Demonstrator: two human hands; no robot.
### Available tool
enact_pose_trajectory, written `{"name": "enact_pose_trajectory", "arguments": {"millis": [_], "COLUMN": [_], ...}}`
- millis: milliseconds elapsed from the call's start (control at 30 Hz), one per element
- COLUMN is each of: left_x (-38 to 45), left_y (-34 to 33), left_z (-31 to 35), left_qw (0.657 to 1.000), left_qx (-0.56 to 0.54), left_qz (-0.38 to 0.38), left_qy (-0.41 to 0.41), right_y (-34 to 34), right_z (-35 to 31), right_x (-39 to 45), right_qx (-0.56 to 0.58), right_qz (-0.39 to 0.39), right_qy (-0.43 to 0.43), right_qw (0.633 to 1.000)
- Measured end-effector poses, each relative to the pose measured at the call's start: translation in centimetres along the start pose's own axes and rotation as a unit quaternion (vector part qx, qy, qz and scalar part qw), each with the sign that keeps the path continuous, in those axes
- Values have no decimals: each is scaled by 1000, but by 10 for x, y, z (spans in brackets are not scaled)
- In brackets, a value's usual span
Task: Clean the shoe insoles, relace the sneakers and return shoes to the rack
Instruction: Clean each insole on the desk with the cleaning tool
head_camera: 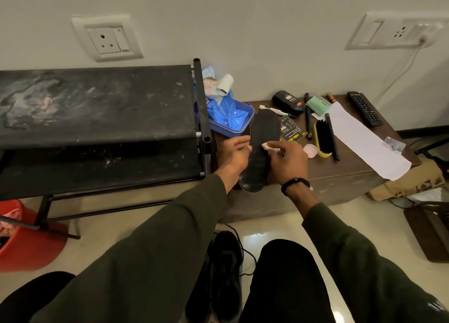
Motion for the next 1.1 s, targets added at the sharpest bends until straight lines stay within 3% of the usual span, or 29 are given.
{"name": "enact_pose_trajectory", "arguments": {"millis": [67,167,300,367,467,600,767,867,1100], "left_x": [9,2,-64,-85,-94,-106,-115,-112,-108], "left_y": [1,8,23,31,28,17,16,17,15], "left_z": [5,3,-37,-63,-82,-73,-48,-37,-22], "left_qw": [991,916,833,792,771,759,738,737,683], "left_qx": [127,385,484,531,580,624,651,656,716], "left_qz": [-41,-70,-24,-31,-55,-51,-50,-54,-96], "left_qy": [-32,-88,-268,-299,-258,-177,-168,-155,-107], "right_y": [-8,-20,-23,-21,-18,-19,-20,-22,-38], "right_z": [4,7,2,0,-2,-8,-13,-15,-20], "right_x": [15,28,39,46,44,17,-36,-32,51], "right_qx": [-64,-162,-230,-231,-227,-242,-233,-232,-259], "right_qz": [-14,-59,-68,-75,-90,-105,-170,-162,-103], "right_qy": [17,49,54,31,19,63,150,132,60], "right_qw": [998,984,969,970,969,963,946,950,958]}}
Point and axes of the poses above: each hand's wrist, its own x-axis towards the middle knuckle, its own y-axis out of the back of the hand, z = x × y, the point moved 1 cm from there along x, towards the middle knuckle, and after that the axes turned 10 degrees about -z, right-handed, at the moved point
